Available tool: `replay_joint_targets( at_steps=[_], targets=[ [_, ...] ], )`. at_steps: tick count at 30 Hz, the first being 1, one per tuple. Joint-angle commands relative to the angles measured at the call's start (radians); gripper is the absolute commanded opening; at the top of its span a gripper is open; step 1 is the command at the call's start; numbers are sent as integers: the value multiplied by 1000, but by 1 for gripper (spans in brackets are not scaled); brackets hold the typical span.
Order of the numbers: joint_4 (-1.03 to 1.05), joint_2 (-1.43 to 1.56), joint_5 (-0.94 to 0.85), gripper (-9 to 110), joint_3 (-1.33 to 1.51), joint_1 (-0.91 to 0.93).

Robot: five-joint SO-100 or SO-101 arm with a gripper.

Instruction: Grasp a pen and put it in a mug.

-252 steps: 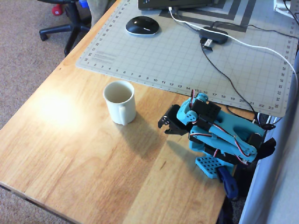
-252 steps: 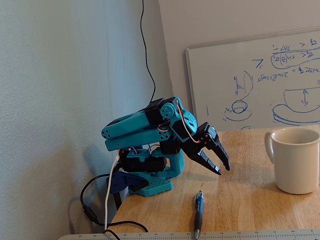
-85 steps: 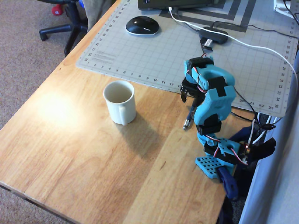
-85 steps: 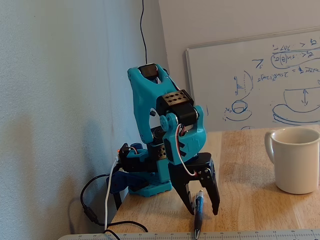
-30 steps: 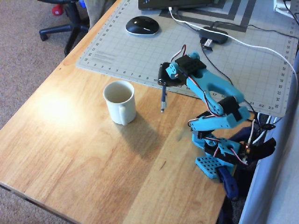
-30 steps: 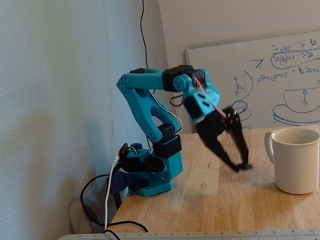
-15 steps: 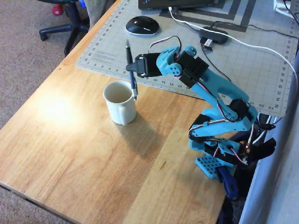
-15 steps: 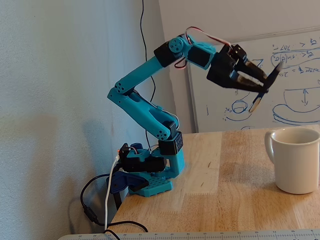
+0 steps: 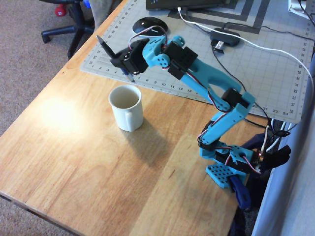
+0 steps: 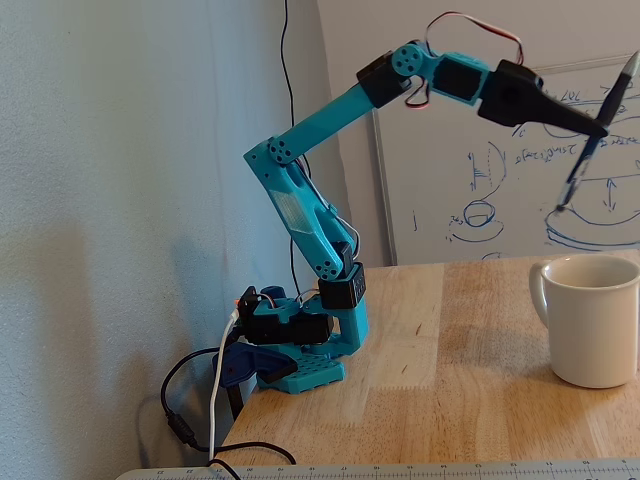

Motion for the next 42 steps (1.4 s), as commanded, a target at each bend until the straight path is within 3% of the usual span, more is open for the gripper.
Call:
replay_joint_targets(
  at_steps=[1, 7, 24, 42],
  targets=[
    [-193, -12, -32, 0, -101, -11],
    [-356, 6, -34, 0, 29, 2],
    [-377, 324, -34, 0, 591, 43],
    [-380, 321, -31, 0, 505, -23]
  ],
)
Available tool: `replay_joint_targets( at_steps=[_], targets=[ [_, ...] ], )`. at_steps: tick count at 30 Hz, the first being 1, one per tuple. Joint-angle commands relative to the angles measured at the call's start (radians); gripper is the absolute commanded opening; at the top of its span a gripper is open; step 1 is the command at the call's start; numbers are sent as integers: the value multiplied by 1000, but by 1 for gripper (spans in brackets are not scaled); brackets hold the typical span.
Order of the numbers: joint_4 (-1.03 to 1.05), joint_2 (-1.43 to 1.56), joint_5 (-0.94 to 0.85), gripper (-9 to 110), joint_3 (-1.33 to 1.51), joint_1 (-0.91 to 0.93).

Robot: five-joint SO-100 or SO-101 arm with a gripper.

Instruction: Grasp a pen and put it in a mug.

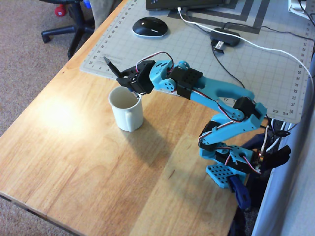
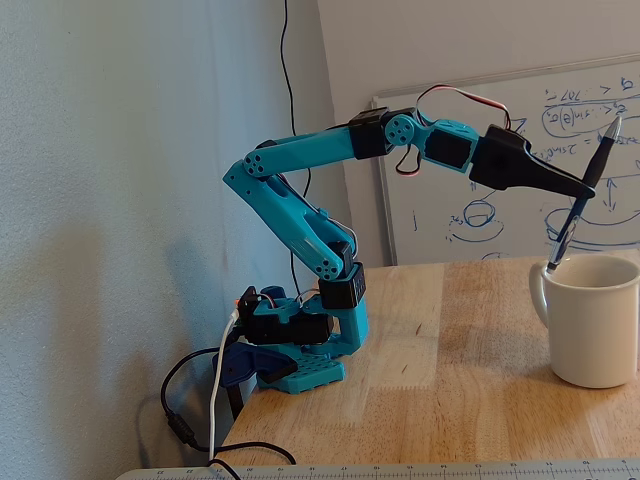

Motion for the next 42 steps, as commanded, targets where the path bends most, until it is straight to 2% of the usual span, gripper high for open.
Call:
replay_joint_targets(
  at_steps=[1, 13, 19, 29, 42],
  targets=[
    [-29, 40, -8, 0, -120, -12],
    [-213, -144, -9, 0, -103, -3],
    [-215, -222, 3, 0, -101, 17],
    [-219, -272, 6, 0, -97, 158],
    [-218, -270, 8, 0, -97, 160]
  ],
)
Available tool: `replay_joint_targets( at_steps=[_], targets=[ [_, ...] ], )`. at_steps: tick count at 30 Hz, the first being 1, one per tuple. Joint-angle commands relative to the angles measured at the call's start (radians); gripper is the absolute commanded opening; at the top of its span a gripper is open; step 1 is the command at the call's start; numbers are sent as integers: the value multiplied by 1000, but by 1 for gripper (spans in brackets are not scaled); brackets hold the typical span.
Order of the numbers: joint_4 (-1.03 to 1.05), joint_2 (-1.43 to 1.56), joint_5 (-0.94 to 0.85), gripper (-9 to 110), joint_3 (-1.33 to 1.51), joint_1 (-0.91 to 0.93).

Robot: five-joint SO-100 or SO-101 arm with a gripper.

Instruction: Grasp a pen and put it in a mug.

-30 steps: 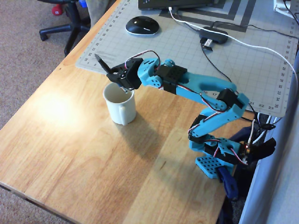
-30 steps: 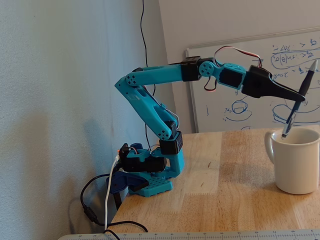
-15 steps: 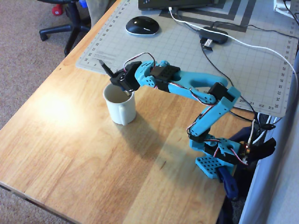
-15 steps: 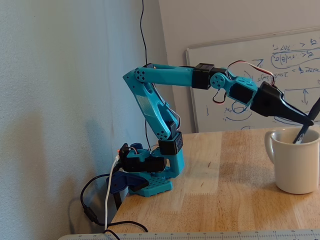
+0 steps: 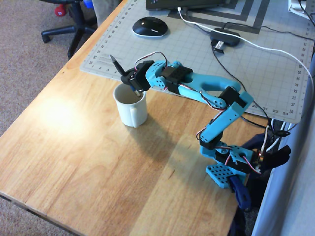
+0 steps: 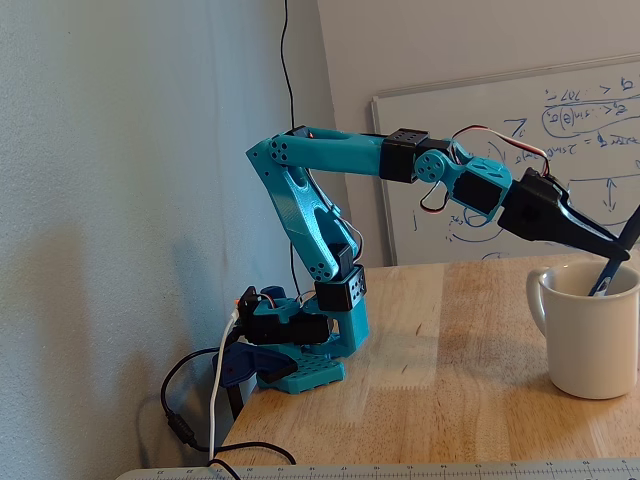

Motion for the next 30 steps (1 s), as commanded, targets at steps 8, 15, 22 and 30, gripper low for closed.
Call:
replay_joint_targets(
  at_steps=[8, 15, 22, 30],
  targets=[
    [-20, 12, 8, 1, -87, 12],
    [-21, 38, 9, 4, 21, 14],
    [-23, 103, 8, 12, 55, -8],
    [-23, 124, 8, 16, 57, -20]
  ],
)
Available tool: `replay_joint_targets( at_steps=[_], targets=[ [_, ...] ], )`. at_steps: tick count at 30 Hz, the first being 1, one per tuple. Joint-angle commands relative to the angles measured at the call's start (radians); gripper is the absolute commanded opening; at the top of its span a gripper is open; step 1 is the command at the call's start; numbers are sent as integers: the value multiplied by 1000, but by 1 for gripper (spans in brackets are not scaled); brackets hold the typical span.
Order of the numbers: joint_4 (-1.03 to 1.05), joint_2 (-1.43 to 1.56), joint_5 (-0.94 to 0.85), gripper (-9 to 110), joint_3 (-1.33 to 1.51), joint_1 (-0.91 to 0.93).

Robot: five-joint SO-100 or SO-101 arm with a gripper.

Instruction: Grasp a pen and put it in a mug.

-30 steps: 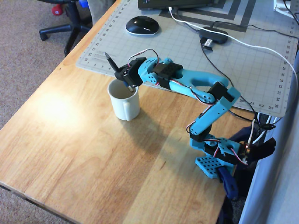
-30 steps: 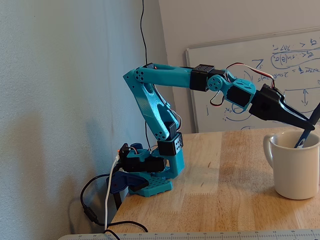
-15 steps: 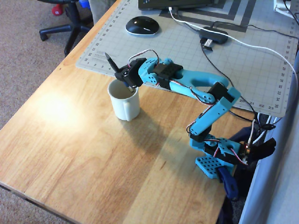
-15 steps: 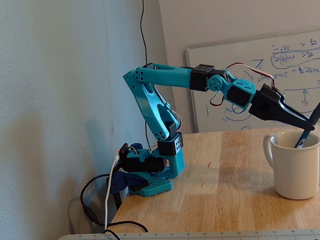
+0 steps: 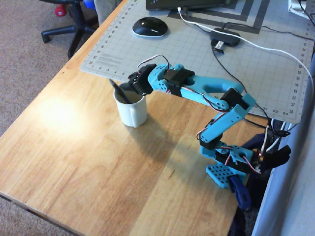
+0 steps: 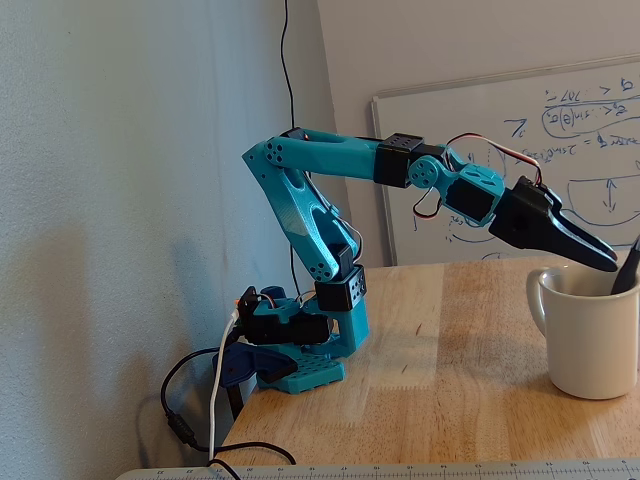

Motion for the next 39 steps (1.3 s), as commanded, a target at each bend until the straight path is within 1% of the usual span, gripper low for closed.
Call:
replay_joint_targets(
  at_steps=[1, 5, 9, 13, 19, 24, 27, 30, 33, 36, 39],
  targets=[
    [-21, 84, 9, 16, -20, -15],
    [-23, 189, 51, 16, -21, -49],
    [-21, 308, 247, 16, -17, -87],
    [-20, 390, 532, 16, 20, -135],
    [-20, 485, 1054, 15, 184, -198],
    [-20, 629, 1451, 10, 327, -247],
    [-17, 719, 1621, 7, 430, -273],
    [5, 788, 1740, 7, 540, -279],
    [83, 848, 1809, 7, 629, -282],
    [229, 923, 1830, 7, 680, -282],
    [417, 1022, 1830, 7, 710, -282]
  ],
)
